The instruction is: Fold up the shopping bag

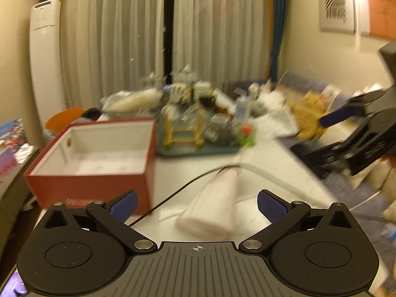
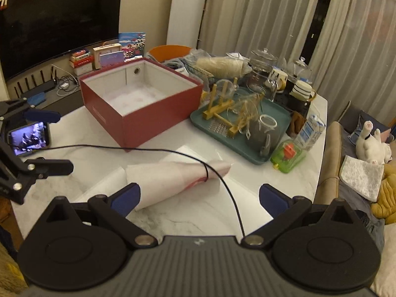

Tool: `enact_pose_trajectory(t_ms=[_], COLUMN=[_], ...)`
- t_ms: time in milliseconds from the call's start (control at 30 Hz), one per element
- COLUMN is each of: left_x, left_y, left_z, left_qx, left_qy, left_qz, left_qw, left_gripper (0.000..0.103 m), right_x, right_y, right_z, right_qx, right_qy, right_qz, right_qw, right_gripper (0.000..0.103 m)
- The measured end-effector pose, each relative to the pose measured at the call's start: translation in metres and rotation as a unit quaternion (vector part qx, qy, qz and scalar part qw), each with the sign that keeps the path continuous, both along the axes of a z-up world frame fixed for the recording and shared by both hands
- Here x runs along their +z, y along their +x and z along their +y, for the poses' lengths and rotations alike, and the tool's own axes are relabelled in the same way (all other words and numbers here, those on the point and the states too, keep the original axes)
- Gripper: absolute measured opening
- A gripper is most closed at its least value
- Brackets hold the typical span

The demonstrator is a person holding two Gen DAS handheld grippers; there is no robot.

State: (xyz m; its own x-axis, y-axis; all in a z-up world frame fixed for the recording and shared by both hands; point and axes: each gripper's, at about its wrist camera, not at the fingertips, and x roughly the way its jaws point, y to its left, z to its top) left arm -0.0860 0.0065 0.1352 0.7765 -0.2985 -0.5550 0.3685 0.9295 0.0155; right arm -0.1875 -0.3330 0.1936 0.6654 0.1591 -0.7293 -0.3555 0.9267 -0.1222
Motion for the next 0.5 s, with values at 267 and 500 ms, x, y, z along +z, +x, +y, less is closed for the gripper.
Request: enact_pose_trajectory(t_ms=[267,500], left_x=[-0.083,-0.13], left_y=[0.063,0.068], left_z=[0.001,-0.02], left_qx=[0.105,0.096], left_qy=[-0.005,-0.016], left_qz=[0.064,0.082], left_qw=[0.9924,0.9918], left_gripper=[0.103,0.103], right_x=[-0.118,-0.157], right_y=[0.016,0.01], right_z=[-0.026,-0.015], right_qx=[-0.281,-0.32], right_qy=[0.171,0.119], right_qz=[0.062,0.026], right_qw=[0.942,0.939], right_gripper=[0.103,0.103])
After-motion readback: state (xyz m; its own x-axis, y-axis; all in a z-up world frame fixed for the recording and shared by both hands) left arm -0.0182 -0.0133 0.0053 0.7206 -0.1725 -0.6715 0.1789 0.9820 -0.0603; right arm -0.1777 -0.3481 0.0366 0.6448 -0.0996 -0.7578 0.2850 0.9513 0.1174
